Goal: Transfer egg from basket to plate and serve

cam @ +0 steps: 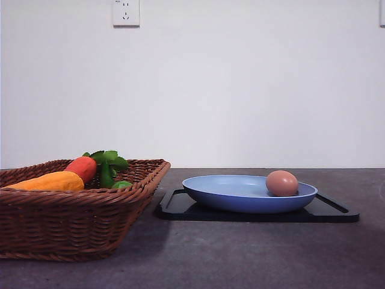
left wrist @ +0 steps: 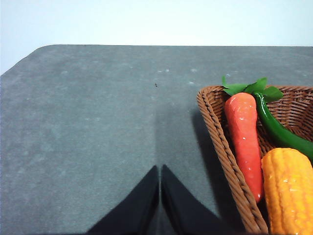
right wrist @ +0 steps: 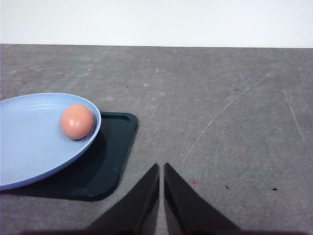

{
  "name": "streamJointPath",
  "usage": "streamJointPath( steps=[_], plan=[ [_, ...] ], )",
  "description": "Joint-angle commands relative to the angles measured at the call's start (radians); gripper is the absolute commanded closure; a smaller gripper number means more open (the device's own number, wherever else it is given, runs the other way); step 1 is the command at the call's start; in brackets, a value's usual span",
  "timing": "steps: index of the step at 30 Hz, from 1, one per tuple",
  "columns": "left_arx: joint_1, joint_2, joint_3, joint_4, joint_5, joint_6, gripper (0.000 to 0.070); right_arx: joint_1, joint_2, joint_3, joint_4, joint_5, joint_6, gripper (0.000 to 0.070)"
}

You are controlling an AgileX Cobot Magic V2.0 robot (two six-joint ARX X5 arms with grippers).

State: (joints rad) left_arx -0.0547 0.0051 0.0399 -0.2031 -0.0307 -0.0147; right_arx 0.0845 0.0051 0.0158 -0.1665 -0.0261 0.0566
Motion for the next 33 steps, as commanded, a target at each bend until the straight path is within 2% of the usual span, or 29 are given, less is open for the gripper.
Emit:
streamJointPath(
  steps=[1, 33],
  plan=[
    [0.001, -0.002, -0.015, -0.006, -0.003, -0.001, 0.0700, 0.001, -0.002, -0.006, 0.010, 0.000, 0.010, 0.0700],
    [0.001, -0.002, -0.015, -0.006, -0.003, -0.001, 0.0700, 0.001, -0.002, -0.006, 0.009, 0.000, 0.010, 0.0700]
  ],
)
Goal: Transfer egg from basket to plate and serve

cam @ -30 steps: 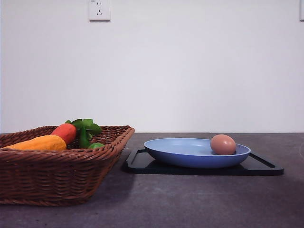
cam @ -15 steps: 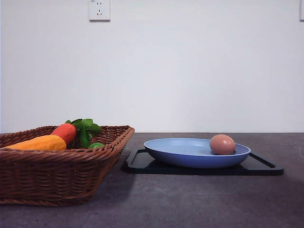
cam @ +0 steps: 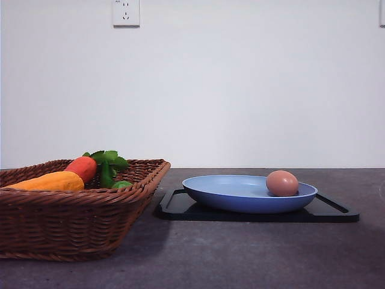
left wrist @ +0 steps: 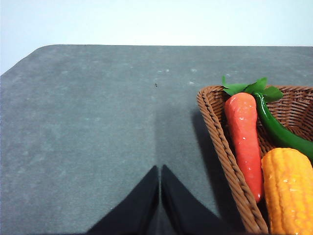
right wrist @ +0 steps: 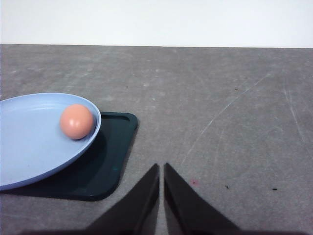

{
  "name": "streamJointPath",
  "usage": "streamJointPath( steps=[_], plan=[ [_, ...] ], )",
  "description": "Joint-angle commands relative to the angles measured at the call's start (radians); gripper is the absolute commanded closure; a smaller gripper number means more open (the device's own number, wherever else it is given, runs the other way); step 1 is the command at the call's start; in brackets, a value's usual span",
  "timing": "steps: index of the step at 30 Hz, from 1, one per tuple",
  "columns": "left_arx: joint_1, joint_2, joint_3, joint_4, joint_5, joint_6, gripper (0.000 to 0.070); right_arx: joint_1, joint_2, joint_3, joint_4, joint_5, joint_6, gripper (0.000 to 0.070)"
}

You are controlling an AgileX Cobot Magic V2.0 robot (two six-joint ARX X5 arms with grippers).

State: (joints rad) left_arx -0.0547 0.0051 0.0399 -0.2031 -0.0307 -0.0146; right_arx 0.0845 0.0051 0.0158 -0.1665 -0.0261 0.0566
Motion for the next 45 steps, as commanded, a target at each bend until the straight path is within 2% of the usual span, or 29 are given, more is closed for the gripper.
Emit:
streamJointPath(
  steps=[1, 45],
  plan=[
    [0.001, -0.002, -0.015, -0.006, -0.003, -0.001, 0.0700, 0.001, -0.002, -0.006, 0.009, 0.000, 0.010, 0.0700],
    [0.001, -0.002, -0.015, -0.006, -0.003, -0.001, 0.0700, 0.001, -0.002, -0.006, 0.009, 0.000, 0.010, 0.0700]
  ],
)
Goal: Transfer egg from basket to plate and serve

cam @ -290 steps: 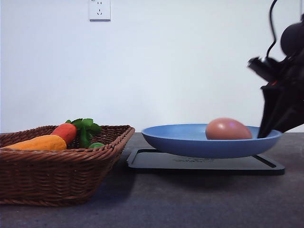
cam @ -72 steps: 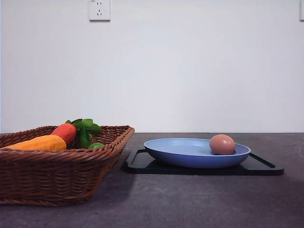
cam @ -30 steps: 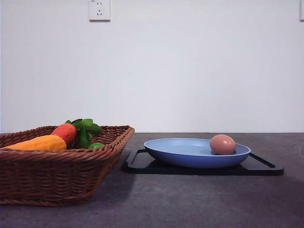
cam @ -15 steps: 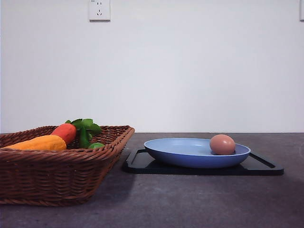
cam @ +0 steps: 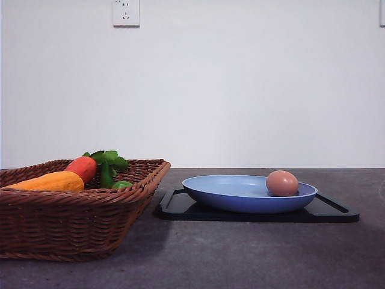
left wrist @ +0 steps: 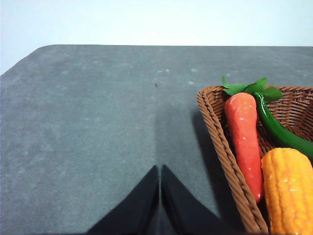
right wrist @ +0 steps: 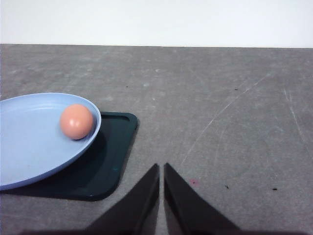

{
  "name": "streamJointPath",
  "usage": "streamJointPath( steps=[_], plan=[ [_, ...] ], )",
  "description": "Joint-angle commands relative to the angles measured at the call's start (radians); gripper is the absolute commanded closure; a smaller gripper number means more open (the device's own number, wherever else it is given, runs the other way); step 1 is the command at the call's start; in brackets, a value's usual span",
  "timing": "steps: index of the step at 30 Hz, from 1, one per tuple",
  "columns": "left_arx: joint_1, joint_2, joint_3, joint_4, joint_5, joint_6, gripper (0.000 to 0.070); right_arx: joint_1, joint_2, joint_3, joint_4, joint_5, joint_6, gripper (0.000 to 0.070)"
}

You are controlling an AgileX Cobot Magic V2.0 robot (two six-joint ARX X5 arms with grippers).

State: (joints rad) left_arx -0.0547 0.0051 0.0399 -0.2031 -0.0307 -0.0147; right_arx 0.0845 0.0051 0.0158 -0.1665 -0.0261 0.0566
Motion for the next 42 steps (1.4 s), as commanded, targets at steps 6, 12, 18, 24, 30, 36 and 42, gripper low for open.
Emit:
streamJointPath(
  steps=[6, 12, 18, 24, 30, 36, 42],
  plan=[
    [0.001, -0.002, -0.015, -0.006, -0.003, -0.001, 0.0700, 0.001, -0.002, -0.006, 0.009, 0.000, 0.010, 0.0700],
    [0.001, -0.002, -0.015, -0.006, -0.003, -0.001, 0.0700, 0.001, -0.002, -0.006, 0.009, 0.000, 0.010, 0.0700],
    [0.001, -0.002, -0.015, -0.006, -0.003, -0.001, 0.0700, 0.001, -0.002, -0.006, 0.009, 0.000, 0.010, 0.0700],
    [0.001, -0.002, -0.015, -0.006, -0.003, -0.001, 0.0700, 0.001, -0.002, -0.006, 0.009, 0.000, 0.010, 0.0700],
    [0.001, -0.002, -0.015, -0.006, -0.003, -0.001, 0.0700, 0.001, -0.002, -0.006, 0.009, 0.000, 0.010, 0.0700],
    [0.001, -0.002, -0.015, -0.006, -0.003, -0.001, 0.0700, 0.001, -0.002, -0.006, 0.009, 0.000, 0.010, 0.0700],
    [0.001, -0.002, -0.015, -0.006, -0.003, -0.001, 0.0700, 0.001, -0.002, -0.006, 0.009, 0.000, 0.010, 0.0700]
  ],
)
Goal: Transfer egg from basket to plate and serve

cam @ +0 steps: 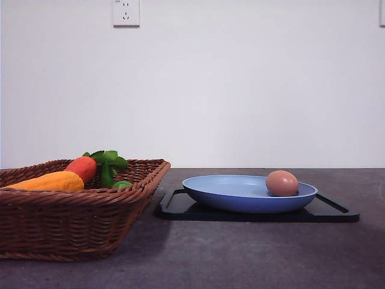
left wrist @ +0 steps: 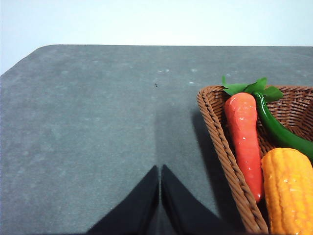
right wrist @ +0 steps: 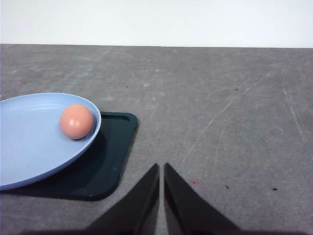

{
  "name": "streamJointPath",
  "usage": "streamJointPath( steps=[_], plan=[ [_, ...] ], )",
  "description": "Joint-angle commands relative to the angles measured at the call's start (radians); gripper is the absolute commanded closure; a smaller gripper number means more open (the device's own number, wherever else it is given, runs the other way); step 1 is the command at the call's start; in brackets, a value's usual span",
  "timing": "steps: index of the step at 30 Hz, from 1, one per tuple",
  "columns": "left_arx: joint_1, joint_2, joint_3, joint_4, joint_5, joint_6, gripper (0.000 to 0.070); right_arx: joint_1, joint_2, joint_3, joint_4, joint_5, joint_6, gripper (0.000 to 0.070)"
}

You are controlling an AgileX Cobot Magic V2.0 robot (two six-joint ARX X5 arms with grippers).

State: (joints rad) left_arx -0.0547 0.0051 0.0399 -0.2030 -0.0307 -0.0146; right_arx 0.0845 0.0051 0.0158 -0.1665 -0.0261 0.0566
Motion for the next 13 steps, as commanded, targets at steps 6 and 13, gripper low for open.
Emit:
streamJointPath(
  steps=[6, 13],
  plan=[
    [0.001, -0.002, -0.015, -0.006, -0.003, -0.001, 0.0700, 0.001, -0.002, -0.006, 0.009, 0.000, 0.010, 0.0700],
    [0.001, -0.002, -0.015, -0.006, -0.003, -0.001, 0.0700, 0.001, -0.002, -0.006, 0.009, 0.000, 0.010, 0.0700]
  ],
)
